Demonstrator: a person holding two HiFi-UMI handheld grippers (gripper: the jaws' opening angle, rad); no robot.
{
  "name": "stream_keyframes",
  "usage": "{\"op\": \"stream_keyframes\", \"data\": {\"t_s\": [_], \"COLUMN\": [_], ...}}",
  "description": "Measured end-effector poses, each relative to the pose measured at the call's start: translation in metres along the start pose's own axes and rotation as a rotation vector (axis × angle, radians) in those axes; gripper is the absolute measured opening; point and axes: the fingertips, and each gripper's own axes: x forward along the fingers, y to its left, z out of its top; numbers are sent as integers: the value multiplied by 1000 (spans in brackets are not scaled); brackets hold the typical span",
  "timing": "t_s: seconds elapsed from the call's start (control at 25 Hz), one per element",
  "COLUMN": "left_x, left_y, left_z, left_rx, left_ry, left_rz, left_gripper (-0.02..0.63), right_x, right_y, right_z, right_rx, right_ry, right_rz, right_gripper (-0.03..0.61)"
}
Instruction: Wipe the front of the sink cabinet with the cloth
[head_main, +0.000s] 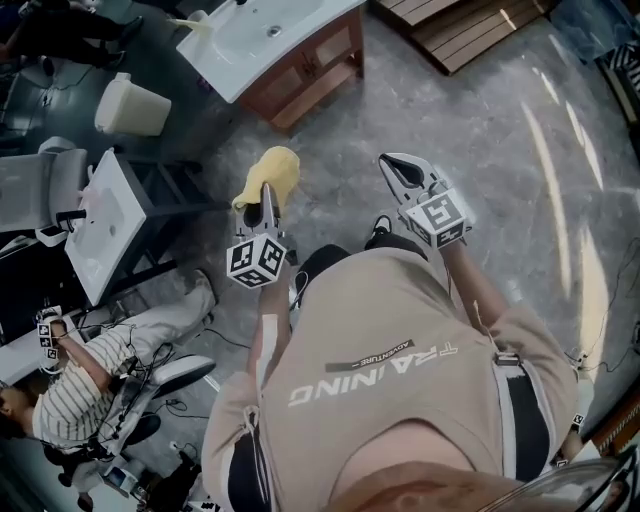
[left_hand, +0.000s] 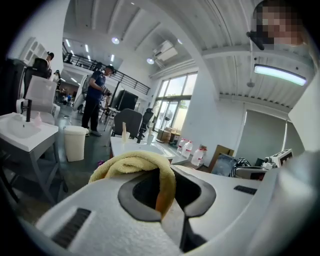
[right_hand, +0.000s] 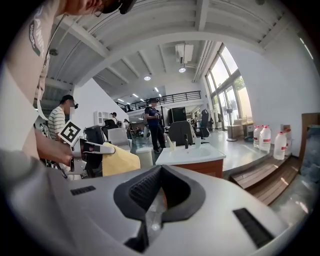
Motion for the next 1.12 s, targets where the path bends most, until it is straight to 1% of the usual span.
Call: {"op": "stream_keyframes", "data": {"t_s": [0.08,0.2,0.32,0.4,0.56,0.68,0.84,1.0,1.12], "left_x": [6,13,21,33,65,79,113,134,146], "left_y": [0,4,16,27,49,73,94,110,122], "left_z": [-2,-7,-13,-10,4,17,36,38,36], "left_rx": [-9,-25,-35,-35,-22,-10,-17,-29,-38], "left_ry": [-3,16,39,36,23,25,5,16,49], "left_rz": [16,32,45,45,9,-8,-40,-73,-96], "left_gripper": [44,44,44,44,44,44,44,44,44], "right_x": [9,22,33,47,78,99,131,156,173], "right_y": [-7,-7,-7,-11,-19,-14,-25,-33,-34], "right_z": [1,1,-7,-8,6,22,43,55,61], "right_rx": [-8,-36,-32,-30,-39,-25,-35,-8,-54], "right_ry": [3,22,48,59,60,47,34,2,14], "right_rz": [29,55,62,62,30,1,-22,-61,-69], "right_gripper": [12,12,11,12,12,12,12,12,12]}}
